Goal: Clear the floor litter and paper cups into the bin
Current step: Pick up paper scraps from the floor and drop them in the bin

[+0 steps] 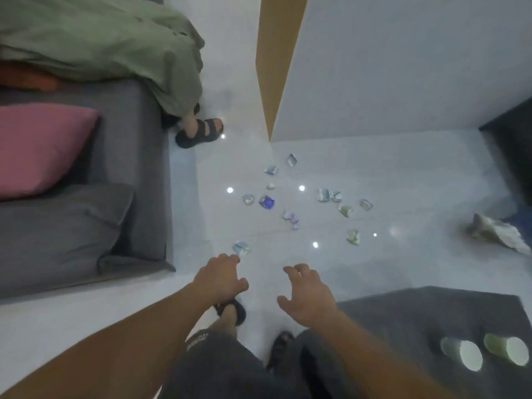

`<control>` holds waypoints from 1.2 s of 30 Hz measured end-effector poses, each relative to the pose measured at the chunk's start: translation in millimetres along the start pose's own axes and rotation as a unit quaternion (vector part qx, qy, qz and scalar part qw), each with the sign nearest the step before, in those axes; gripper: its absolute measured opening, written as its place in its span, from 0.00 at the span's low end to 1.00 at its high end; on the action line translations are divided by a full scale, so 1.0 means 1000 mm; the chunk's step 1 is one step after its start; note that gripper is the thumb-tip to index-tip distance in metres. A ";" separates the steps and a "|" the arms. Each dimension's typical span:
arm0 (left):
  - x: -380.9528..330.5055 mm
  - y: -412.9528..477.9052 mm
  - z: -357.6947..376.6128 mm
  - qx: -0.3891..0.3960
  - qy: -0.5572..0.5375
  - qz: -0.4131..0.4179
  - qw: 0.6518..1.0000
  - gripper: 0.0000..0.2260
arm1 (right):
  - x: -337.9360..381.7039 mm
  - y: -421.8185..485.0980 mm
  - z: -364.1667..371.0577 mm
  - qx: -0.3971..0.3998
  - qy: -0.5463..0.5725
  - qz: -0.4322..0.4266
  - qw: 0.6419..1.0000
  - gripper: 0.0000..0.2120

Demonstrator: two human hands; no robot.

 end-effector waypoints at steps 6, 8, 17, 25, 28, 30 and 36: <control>0.083 0.137 0.042 0.008 -0.059 -0.017 0.998 0.30 | 0.037 0.172 0.064 0.066 0.030 0.034 0.997 0.33; 0.118 0.184 0.068 0.008 -0.074 -0.033 0.997 0.30 | 0.047 0.235 0.099 0.079 0.005 0.020 0.997 0.32; 0.251 0.358 0.208 -0.019 -0.114 -0.099 0.988 0.30 | 0.073 0.463 0.264 0.082 -0.024 -0.037 0.996 0.27; 0.294 0.397 0.276 -0.065 -0.156 -0.111 0.979 0.30 | 0.084 0.537 0.347 0.032 0.002 -0.062 0.998 0.16; 0.292 0.390 0.274 -0.091 -0.171 -0.108 0.975 0.31 | 0.073 0.530 0.341 0.054 0.024 -0.076 0.995 0.12; 0.281 0.389 0.266 -0.103 -0.198 -0.102 0.969 0.32 | 0.062 0.515 0.327 0.060 0.021 -0.122 0.990 0.12; 0.217 0.418 0.248 -0.065 -0.255 -0.021 0.965 0.26 | 0.013 0.490 0.280 0.038 0.046 -0.252 0.966 0.18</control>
Point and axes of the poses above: each hand's wrist, its own y-axis towards the middle knuckle, its own z-axis out of the palm, x = y × z, the point moved 1 cm from there along y, towards the middle knuckle, and after that the axes turned 13 degrees about z, right-handed, at the moved point
